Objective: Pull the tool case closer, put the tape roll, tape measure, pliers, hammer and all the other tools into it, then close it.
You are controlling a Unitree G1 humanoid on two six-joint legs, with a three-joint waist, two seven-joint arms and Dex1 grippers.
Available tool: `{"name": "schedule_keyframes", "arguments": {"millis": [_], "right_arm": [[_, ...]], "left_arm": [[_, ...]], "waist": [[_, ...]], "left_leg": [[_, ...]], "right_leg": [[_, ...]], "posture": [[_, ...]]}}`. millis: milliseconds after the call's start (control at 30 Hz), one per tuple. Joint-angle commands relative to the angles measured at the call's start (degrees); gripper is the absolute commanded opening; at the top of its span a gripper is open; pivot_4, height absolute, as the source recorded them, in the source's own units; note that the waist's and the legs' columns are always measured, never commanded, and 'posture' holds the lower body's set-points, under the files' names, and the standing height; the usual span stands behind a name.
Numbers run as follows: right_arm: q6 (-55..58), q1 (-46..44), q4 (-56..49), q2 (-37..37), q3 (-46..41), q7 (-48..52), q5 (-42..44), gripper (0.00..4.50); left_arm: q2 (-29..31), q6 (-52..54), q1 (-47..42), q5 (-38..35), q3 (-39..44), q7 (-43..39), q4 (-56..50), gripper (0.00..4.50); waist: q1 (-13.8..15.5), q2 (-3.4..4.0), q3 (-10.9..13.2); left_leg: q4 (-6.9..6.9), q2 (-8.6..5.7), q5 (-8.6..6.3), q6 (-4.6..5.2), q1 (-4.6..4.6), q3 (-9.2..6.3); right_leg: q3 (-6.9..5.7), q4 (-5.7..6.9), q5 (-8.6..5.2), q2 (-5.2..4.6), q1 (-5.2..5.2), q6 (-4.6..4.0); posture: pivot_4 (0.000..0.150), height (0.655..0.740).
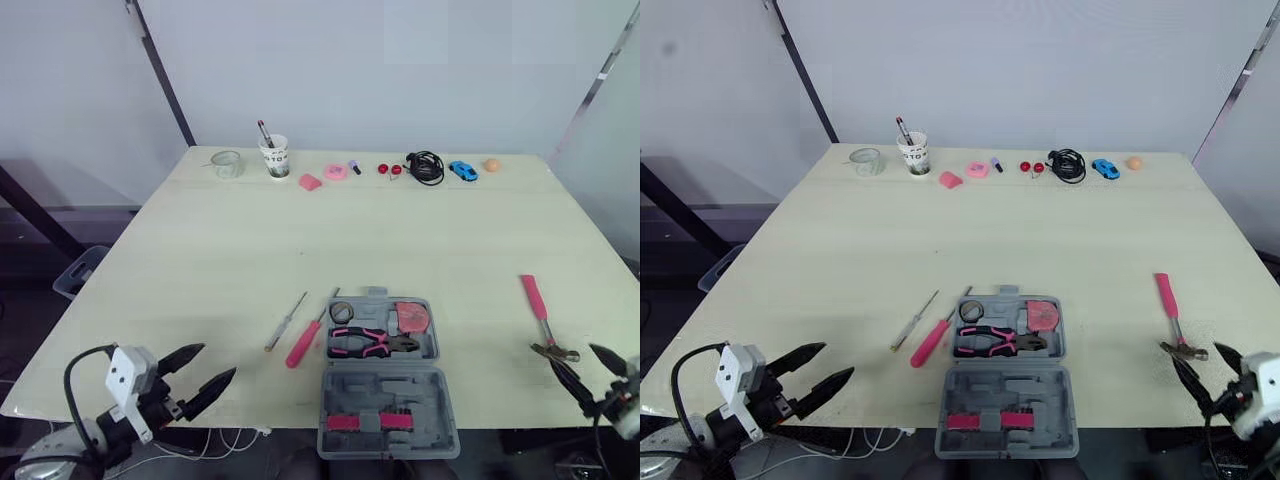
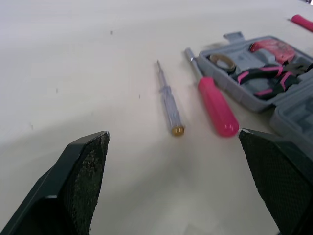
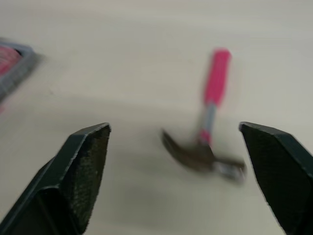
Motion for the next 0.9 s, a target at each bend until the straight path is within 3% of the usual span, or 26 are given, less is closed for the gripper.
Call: {"name": "schedule_keyframes", "arguments": {"millis": [33, 433, 900], "right_arm": [[-0.7, 2.1, -0.1, 0.3, -3.4, -0.4, 2.3, 4.46], [1.0, 3.6, 1.0, -1.6, -3.9, 0.2, 3.1, 4.46], [4.1, -4.0, -9.8, -10.8, 10.1, 9.2, -0.6, 4.46]], "left_arm": [[-0.1, -2.0, 1.3, 0.1, 1.9, 0.0, 0.1, 4.5], [1.7, -2.2, 0.5, 0.5, 1.0, -1.2, 1.4, 4.5], [9.9, -5.1, -13.7, 7.2, -11.6, -12.0, 4.6, 4.5]], "waist": [[-0.1, 0.03, 0.0], [-0.1, 0.08, 0.0], [0.0, 0.09, 0.0]], "left_leg": [[0.0, 0.03, 0.0, 0.0, 0.0, 0.0], [-0.03, 0.13, -0.01, -0.02, -0.01, 0.02], [-0.05, -0.03, 0.0, 0.0, -0.05, 0.02]], "right_leg": [[0.0, 0.0, 0.0, -0.01, 0.0, 0.0], [-0.03, -0.02, 0.0, -0.14, -0.1, -0.02], [-0.09, -0.04, 0.0, -0.01, -0.03, -0.02]], "posture": [[0.15, 0.74], [0.15, 0.74], [0.15, 0.74]]}}
